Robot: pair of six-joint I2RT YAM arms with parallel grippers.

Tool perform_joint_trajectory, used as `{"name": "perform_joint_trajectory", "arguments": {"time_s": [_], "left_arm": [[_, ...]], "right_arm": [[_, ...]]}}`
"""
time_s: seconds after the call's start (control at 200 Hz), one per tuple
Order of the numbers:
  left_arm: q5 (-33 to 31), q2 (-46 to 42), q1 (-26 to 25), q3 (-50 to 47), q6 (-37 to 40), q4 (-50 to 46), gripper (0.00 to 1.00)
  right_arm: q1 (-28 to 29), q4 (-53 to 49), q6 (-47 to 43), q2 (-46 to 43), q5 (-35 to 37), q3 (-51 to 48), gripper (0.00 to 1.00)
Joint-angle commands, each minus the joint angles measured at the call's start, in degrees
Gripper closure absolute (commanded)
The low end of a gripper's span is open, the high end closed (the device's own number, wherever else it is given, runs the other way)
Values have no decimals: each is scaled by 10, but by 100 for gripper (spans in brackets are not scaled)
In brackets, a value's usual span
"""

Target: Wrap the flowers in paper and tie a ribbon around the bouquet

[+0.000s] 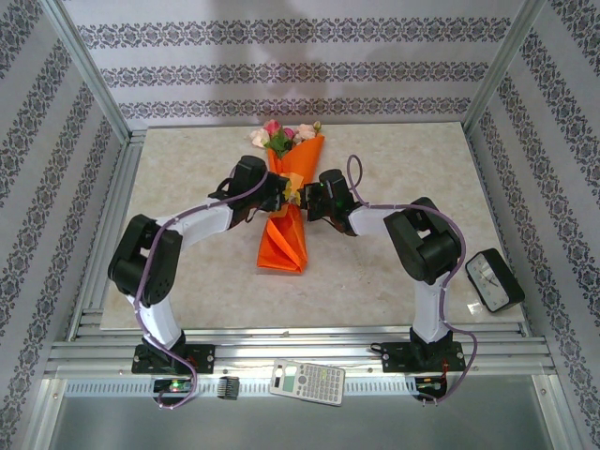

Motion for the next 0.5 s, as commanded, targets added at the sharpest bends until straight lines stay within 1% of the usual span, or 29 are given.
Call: {"name": "perform_joint_trajectory", "arguments": {"time_s": [0.0,0.095,0.31,0.455,0.495], "left_arm": [[-1,30,-5,11,-10,6,83],[-18,31,-1,-1,-4,2,83],[-24,51,14,1,17,10,84],[-31,47,16,-6,29,6,84],[-33,45,17,-12,27,10,83]], "right_arm": [[7,7,-10,-15,14,-5,100],[7,7,-10,-17,15,-6,100],[8,9,-9,-16,13,-6,100],[8,7,-5,-18,16,-8,100],[7,6,-5,-19,16,-8,99]]}}
